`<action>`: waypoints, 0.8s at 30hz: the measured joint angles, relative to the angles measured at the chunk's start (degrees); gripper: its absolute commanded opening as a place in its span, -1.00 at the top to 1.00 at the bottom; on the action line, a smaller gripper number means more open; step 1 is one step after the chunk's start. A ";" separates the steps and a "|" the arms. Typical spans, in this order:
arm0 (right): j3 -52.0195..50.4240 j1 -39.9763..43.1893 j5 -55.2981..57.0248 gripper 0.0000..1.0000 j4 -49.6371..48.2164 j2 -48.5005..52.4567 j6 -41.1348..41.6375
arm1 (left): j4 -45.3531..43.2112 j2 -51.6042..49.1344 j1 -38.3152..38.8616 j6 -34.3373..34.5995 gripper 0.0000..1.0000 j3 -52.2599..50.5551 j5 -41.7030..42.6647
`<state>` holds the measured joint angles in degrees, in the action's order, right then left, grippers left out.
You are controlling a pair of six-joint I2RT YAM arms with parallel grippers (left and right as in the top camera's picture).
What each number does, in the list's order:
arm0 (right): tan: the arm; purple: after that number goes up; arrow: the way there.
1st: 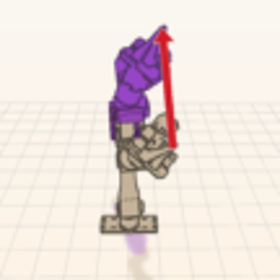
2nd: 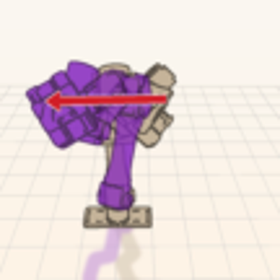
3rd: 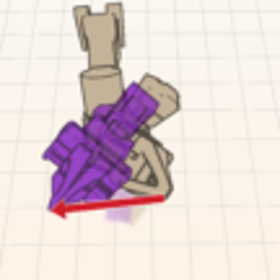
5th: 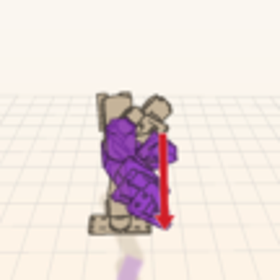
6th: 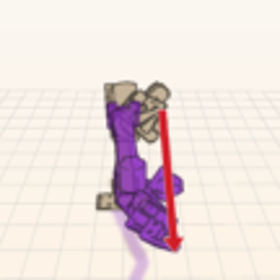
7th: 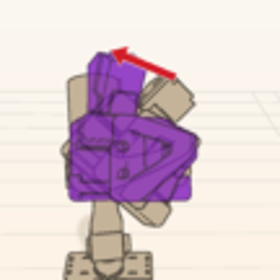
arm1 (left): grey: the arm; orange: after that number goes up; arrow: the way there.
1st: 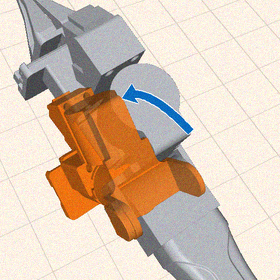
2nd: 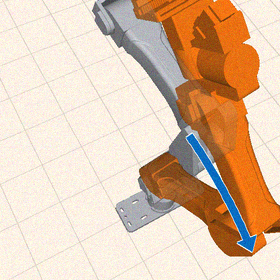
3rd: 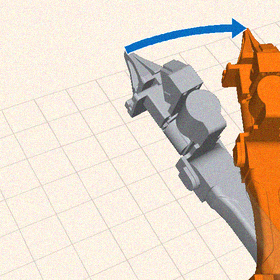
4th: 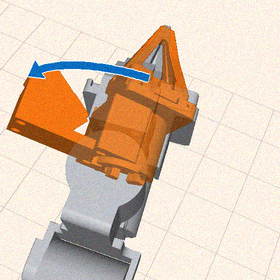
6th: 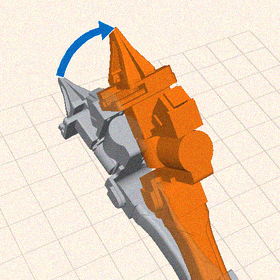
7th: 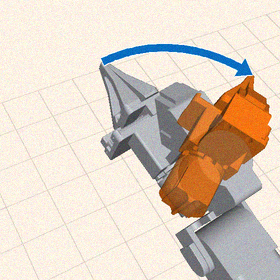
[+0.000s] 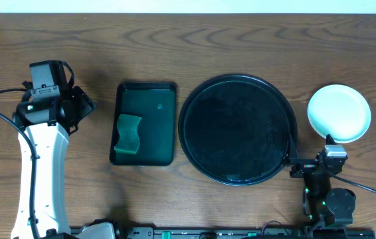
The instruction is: Clean dirty plates on tray and stack at the side
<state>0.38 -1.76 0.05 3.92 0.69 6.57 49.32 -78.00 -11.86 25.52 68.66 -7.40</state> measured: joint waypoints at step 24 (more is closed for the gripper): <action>0.00 0.00 0.00 -0.99 0.00 0.00 0.00 | 0.00 4.46 0.00 0.00 -0.62 0.00 0.00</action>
<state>0.38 -1.76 0.05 3.92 0.69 6.57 49.32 -73.54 -11.86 25.52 68.66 -7.40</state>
